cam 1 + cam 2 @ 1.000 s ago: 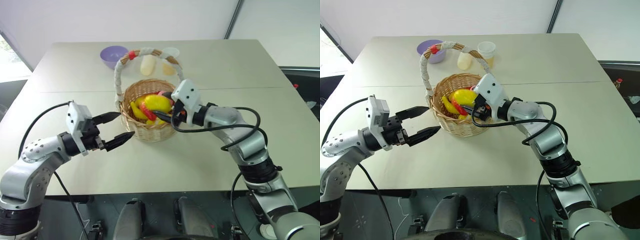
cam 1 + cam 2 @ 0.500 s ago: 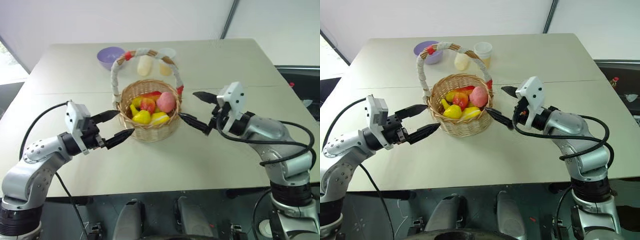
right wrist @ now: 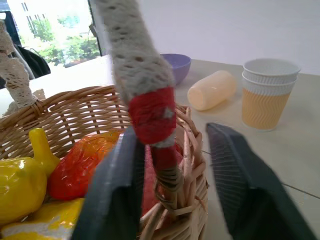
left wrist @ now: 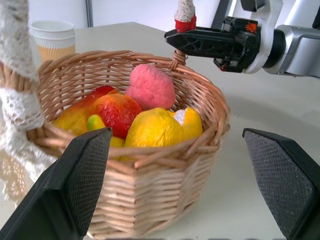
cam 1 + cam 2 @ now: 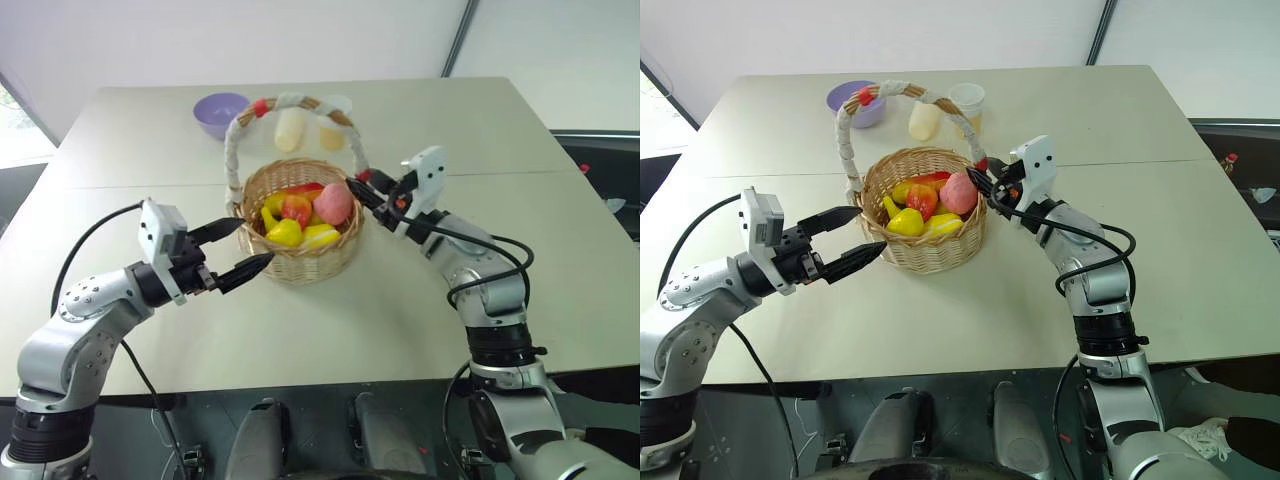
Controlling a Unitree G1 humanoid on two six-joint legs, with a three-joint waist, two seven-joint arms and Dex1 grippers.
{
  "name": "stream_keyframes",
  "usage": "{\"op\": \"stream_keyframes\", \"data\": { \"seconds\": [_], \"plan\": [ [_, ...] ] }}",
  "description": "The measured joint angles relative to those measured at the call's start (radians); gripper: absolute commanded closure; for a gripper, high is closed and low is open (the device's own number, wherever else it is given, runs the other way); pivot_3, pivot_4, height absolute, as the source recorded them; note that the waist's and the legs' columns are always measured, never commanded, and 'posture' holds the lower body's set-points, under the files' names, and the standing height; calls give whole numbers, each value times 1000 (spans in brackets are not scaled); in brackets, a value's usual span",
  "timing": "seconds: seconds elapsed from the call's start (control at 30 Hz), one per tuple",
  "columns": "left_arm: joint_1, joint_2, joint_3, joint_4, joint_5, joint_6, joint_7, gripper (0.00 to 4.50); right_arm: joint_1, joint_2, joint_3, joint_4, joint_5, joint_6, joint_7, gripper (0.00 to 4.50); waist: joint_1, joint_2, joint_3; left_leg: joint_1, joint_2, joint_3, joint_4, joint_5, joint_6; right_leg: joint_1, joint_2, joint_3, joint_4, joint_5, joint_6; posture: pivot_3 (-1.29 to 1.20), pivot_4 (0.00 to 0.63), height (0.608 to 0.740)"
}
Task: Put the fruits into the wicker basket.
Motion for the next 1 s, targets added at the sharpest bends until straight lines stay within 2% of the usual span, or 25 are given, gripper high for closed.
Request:
{"op": "stream_keyframes", "data": {
  "seconds": [0.23,0.47,0.57,0.7,0.8,0.97,1.0],
  "plan": [
    [-6,-3,-4,-4,0,-2,7,0,42,-23,-25,-34,2,-16,-16,4477,1,0,0,0,0,0,0,0,0,0,0,0,0,0,0,0,150,740],
    [-42,-6,-14,19,3,-4,-3,0,74,-209,-257,-39,-34,-56,-110,4477,23,0,1,-1,-2,0,0,0,0,0,-1,0,-2,0,0,0,150,740],
    [-90,-35,-37,63,33,-30,-1,0,74,-289,-361,47,-61,-100,-157,4477,20,0,1,0,-3,1,0,0,0,1,1,0,-2,0,0,0,150,740],
    [-150,-75,-51,135,79,-74,13,0,74,-309,-409,220,-96,-161,-207,4477,3,1,1,1,-1,3,0,0,0,1,4,1,-1,0,0,0,150,740],
    [-162,-82,-53,162,103,-96,9,0,64,-309,-423,297,-97,-193,-239,3151,-9,4,2,1,-1,3,0,0,0,1,4,2,0,0,0,0,150,740],
    [-166,-88,-54,182,117,-112,-3,0,83,-309,-446,275,-93,-193,-264,561,-8,4,2,1,-1,2,0,0,0,1,3,2,0,0,0,0,150,740],
    [-167,-90,-55,186,118,-113,-3,0,104,-311,-452,244,-92,-190,-265,561,-6,4,2,1,-1,2,0,0,0,1,3,2,0,0,0,0,150,740]
  ]
}}
